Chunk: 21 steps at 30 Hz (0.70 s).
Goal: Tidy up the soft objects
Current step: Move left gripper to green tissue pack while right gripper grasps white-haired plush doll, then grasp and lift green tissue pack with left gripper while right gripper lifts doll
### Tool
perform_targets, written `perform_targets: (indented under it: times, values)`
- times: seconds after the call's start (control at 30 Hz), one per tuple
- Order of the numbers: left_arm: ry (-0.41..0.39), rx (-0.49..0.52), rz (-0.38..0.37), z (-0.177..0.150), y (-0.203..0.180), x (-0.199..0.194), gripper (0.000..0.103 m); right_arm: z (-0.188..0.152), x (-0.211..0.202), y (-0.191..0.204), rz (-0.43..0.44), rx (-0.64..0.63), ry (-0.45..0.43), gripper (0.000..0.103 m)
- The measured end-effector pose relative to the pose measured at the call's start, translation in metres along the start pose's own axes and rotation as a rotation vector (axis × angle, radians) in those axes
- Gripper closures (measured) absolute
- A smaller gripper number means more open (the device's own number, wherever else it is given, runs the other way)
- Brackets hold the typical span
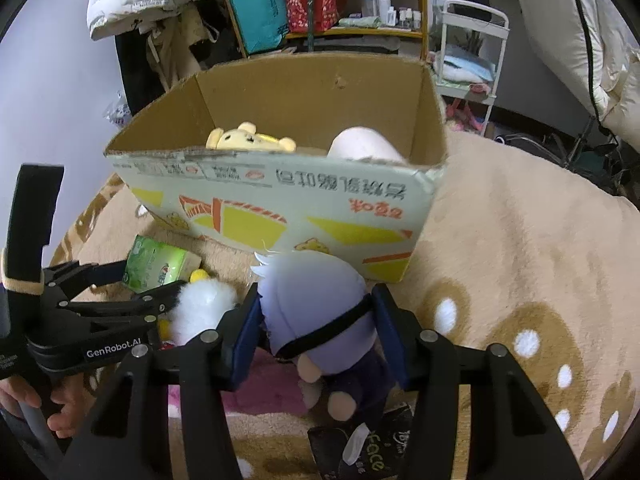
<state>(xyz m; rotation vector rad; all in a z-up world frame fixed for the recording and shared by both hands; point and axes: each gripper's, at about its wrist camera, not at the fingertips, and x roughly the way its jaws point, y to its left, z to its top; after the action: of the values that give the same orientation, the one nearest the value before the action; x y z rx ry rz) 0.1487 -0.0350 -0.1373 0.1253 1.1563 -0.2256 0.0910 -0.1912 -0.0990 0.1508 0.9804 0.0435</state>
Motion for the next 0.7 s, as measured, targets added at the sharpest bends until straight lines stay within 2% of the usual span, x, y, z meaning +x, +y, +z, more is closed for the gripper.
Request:
perform_targets:
  times: [0.23,0.37,0.7]
  values:
    - [-0.091,-0.007,0.034,-0.008,-0.002,-0.03,0.03,0.004,-0.025,-0.003,-0.02,-0.003,-0.083,0.047]
    - [-0.18,-0.011,0.059,-0.015,-0.004,-0.056,0.03,0.006,-0.045,-0.005,-0.024,0.01,-0.16,0.047]
    - [-0.378,-0.011,0.1,-0.025,-0.001,-0.111,0.03,0.013,-0.085,0.002,0.022,0.003,-0.288,0.047]
